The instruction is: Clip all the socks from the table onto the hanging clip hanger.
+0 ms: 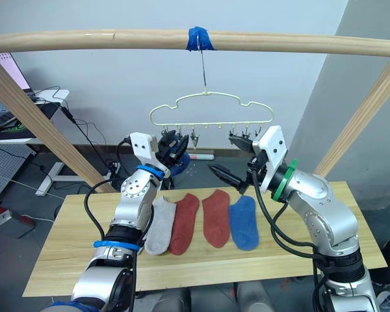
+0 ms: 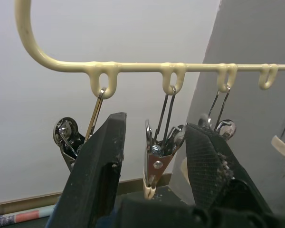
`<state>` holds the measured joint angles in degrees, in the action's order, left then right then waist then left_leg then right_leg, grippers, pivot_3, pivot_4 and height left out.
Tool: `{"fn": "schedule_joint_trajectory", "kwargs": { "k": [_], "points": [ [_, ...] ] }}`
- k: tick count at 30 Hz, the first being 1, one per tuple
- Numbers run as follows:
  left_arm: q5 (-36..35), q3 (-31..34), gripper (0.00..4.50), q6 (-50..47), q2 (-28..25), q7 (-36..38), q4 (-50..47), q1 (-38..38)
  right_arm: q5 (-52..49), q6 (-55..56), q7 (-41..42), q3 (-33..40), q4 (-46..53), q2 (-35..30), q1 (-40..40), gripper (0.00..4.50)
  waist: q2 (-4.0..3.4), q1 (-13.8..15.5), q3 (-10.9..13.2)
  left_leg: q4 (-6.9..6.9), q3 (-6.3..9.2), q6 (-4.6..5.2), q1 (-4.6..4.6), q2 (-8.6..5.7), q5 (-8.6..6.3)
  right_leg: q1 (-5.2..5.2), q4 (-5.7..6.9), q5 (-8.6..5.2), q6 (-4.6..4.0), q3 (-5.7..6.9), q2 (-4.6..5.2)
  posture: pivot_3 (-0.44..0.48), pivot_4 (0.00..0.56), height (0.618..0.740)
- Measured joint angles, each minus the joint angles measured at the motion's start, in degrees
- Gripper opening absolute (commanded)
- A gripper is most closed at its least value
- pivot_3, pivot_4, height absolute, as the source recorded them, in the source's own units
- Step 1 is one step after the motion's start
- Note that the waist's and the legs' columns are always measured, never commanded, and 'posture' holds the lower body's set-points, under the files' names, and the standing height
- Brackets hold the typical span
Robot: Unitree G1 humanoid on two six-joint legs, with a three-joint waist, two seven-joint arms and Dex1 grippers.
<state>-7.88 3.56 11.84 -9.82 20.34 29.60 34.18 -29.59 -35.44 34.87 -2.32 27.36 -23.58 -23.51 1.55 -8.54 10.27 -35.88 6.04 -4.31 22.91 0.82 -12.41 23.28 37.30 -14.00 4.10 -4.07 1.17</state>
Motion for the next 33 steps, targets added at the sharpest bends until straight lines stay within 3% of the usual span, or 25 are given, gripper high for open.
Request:
{"fn": "schedule_joint_trajectory", "kwargs": {
  "k": [4, 7, 11, 17, 18, 21, 28, 33],
  "points": [
    [0.1, 0.0, 1.63, 0.3, 0.0, 0.0, 0.2, 0.0, 0.0, 0.0, 0.0, 0.0, 0.0, 0.0, -0.1, 4.50, 0.00, 0.0, 0.0, 0.00, 0.00, 0.00, 0.00, 0.00, 0.00, 0.00, 0.00, 0.00, 0.00, 0.00, 0.00, -0.227, 0.148, 0.740],
    [0.1, 0.0, 0.71, 0.8, 0.0, 0.0, 0.2, 0.0, 0.0, 0.0, 0.0, 0.0, 0.0, 0.0, -0.1, 4.50, 0.00, 0.0, 0.0, 0.00, 0.00, 0.00, 0.00, 0.00, 0.00, 0.00, 0.00, 0.00, 0.00, 0.00, 0.00, -0.227, 0.149, 0.740],
    [0.1, 0.0, 0.08, 1.0, 0.0, 0.1, 0.2, 0.2, 0.0, 0.0, -0.1, 0.0, 0.0, 0.0, 0.0, 4.50, 0.00, 0.0, 0.0, 0.00, 0.00, 0.00, 0.00, 0.00, 0.00, 0.00, 0.00, 0.00, 0.00, 0.00, 0.00, -0.226, 0.151, 0.740],
    [0.1, 0.0, 0.02, 1.0, 0.0, 0.2, 0.2, 0.3, 0.5, 0.1, -0.1, 0.0, 0.0, 0.0, 0.7, 4.50, 0.00, 0.0, 0.0, 0.00, 0.00, 0.00, 0.00, 0.00, 0.00, 0.00, 0.01, 0.00, 0.00, 0.00, 0.00, -0.226, 0.158, 0.740],
    [-0.4, -0.2, 0.02, -2.0, -0.3, 1.5, -2.3, -0.6, 6.3, 2.4, -0.5, -3.9, -4.5, -3.3, 2.1, 4.50, 0.02, 0.0, 0.0, 0.00, 0.00, 0.00, -0.05, 0.00, 0.00, -0.07, -0.04, 0.00, 0.00, 0.01, 0.00, -0.225, 0.159, 0.740],
    [-3.2, -0.4, 0.02, -10.0, -2.3, 4.2, -9.3, -3.2, 15.2, 5.0, -1.1, -9.9, -19.3, -5.3, 4.8, 4.50, -0.03, -0.2, 0.0, 0.00, -0.06, 0.00, -0.06, 0.00, 0.00, -0.05, 0.00, 0.00, 0.00, -0.05, 0.01, -0.221, 0.158, 0.740],
    [-11.6, 0.8, 0.02, -33.5, -9.0, 8.5, -21.4, -4.0, 26.1, 17.7, 2.5, -17.8, -43.3, -2.9, -0.5, 4.50, -0.22, -2.4, 0.2, -0.09, -0.03, 0.05, -0.22, 0.00, 0.05, -0.02, 0.41, -0.01, 0.00, -0.07, -0.04, -0.168, 0.163, 0.740],
    [-19.6, 4.2, 0.02, -49.5, -13.5, 10.1, -29.7, -5.2, 30.0, 24.3, 4.0, -19.2, -59.5, 1.9, -4.9, 4.50, -0.26, -2.7, 0.2, -0.06, 0.02, 0.13, -0.31, 0.02, 0.10, -0.04, 0.56, -0.03, -0.04, -0.05, -0.07, -0.147, 0.166, 0.740]
  ]
}}
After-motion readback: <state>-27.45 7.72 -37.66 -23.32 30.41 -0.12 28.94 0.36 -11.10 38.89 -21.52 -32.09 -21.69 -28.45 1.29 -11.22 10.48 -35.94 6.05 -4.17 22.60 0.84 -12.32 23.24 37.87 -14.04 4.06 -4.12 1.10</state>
